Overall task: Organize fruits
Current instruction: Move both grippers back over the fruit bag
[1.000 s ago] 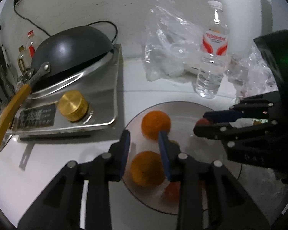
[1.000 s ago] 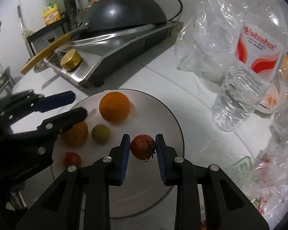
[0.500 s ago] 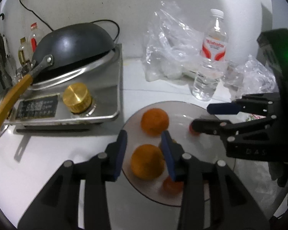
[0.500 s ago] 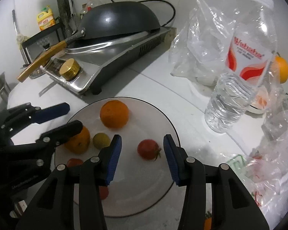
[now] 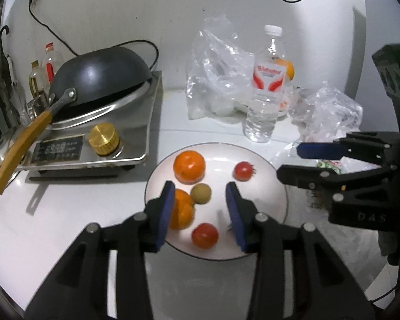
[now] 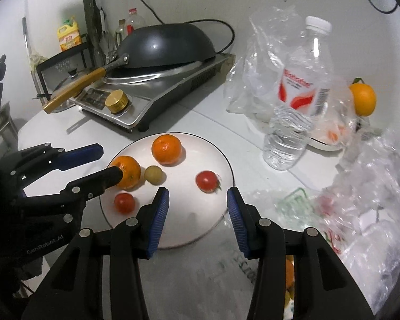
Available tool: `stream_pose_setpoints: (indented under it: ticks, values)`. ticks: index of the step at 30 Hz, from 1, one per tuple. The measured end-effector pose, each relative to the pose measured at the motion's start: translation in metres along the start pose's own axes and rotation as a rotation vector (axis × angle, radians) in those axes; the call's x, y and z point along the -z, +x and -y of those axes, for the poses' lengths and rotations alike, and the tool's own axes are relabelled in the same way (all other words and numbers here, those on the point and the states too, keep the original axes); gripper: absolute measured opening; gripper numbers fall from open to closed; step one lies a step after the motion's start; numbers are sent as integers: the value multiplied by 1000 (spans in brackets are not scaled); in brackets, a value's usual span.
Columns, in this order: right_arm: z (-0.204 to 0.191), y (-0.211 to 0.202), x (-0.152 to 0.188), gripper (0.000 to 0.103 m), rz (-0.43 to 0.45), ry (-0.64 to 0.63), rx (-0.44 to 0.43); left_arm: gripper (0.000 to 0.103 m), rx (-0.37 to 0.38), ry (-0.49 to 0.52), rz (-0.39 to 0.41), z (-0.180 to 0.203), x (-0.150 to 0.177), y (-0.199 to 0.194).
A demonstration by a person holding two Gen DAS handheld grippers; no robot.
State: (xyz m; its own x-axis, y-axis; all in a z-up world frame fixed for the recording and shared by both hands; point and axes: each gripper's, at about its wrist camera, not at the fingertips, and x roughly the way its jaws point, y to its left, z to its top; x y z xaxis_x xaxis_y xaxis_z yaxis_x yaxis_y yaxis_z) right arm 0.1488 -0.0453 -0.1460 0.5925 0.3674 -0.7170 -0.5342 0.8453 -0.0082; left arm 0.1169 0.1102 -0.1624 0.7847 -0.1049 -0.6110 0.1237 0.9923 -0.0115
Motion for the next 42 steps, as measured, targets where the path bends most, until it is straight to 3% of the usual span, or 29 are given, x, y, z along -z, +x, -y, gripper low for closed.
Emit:
stream_pose_setpoints:
  ticks: [1,2,15,28,42]
  values:
    - [2,-5,3,48,5,4,3,57,6,-3,7,3,0,-4]
    - [4,-8,5,48,8,7,5,57,14,-5,11,5,1,-7]
    - [34,-45,43,48,39,76,19,57,26,70,22,54,3,-33]
    - [75,-62,77,47,39,123,42,57,44,120,1,104,5,-29]
    - [116,-58,112,31,-1,177,50,57,89,196,-50,154,8,-4]
